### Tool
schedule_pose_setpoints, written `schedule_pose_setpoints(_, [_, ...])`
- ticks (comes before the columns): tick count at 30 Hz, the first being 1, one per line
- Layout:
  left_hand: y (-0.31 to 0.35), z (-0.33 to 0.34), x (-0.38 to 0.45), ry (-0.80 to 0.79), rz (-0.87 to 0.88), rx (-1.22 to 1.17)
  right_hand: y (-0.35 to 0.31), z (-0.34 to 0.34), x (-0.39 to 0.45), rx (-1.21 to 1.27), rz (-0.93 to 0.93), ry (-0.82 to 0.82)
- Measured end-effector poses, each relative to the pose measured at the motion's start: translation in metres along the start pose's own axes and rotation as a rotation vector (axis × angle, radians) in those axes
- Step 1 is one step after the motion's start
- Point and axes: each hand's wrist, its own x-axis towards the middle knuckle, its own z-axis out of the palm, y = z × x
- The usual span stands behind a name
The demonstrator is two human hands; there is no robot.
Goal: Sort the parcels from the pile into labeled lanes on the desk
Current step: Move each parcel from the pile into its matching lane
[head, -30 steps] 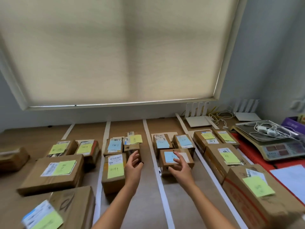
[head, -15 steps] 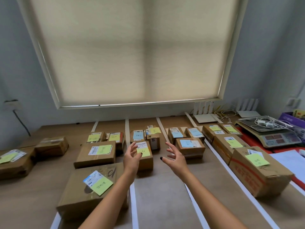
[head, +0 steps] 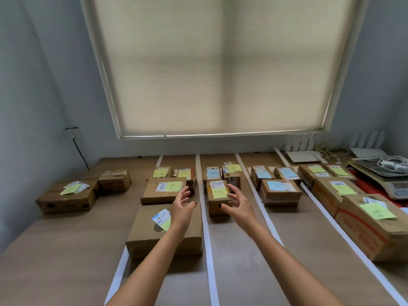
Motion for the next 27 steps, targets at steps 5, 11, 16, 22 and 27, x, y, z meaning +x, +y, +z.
schedule_pose_setpoints(5, [-0.014,-0.053,0.012,-0.012,-0.036,-0.025,-0.013,0.062,0.007,-0.014,-0.001,-0.045])
schedule_pose_setpoints(11, [-0.034,-0.137,0.043,-0.033,-0.033,-0.046,-0.025,0.155,0.028,0.048,0.048,-0.075])
schedule_pose_setpoints(16, [-0.051,-0.215,0.069,-0.046,-0.036,-0.014,-0.035,0.244,0.034,0.078,0.094,-0.052])
schedule_pose_setpoints(22, [-0.073,-0.285,0.092,-0.033,-0.058,0.053,-0.049,0.323,0.035,0.089,0.1,-0.079])
schedule_pose_setpoints(27, [-0.07,-0.308,0.109,-0.014,-0.052,0.062,-0.065,0.349,0.053,0.097,0.094,-0.109])
